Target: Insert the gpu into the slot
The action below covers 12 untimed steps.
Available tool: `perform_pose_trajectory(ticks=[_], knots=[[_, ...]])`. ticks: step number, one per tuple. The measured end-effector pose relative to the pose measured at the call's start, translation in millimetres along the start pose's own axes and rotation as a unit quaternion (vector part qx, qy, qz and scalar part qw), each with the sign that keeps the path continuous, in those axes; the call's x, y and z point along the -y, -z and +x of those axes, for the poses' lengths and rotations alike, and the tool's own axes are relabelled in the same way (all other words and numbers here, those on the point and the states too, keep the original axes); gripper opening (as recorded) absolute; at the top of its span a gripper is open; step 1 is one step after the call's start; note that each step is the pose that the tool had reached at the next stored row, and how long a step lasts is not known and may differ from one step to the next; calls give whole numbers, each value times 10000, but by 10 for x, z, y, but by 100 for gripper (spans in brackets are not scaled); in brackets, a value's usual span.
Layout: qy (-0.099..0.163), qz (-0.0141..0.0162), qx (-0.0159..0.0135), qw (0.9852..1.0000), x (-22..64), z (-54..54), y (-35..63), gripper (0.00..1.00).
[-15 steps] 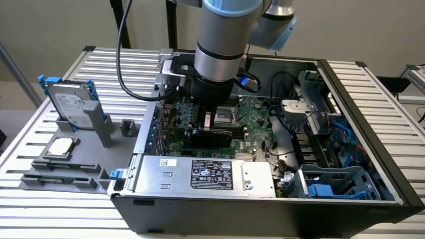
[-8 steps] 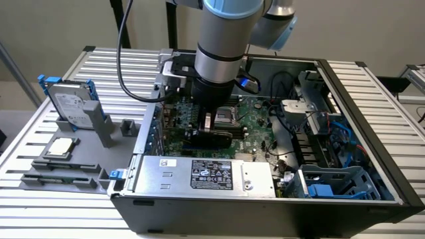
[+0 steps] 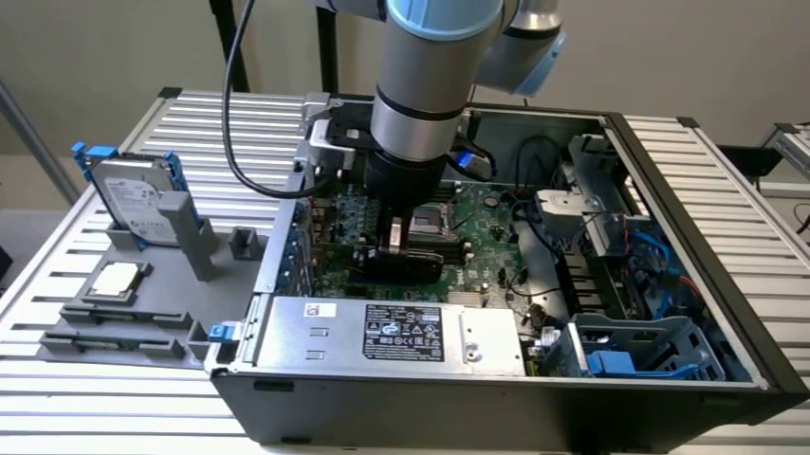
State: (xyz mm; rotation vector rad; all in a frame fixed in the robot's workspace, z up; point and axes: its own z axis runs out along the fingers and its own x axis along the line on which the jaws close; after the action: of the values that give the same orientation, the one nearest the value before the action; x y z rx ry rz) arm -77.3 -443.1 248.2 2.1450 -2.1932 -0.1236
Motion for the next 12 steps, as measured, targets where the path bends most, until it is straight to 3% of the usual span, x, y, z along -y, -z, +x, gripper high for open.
perform_pose_trajectory(ticks=[5, 6, 12], knots=[[-1, -9, 0, 10000, -2, 0, 13, 27], [0, -11, 2, 10000, -4, 0, 32, 34], [0, -14, 1, 10000, -30, -9, 281, 34]])
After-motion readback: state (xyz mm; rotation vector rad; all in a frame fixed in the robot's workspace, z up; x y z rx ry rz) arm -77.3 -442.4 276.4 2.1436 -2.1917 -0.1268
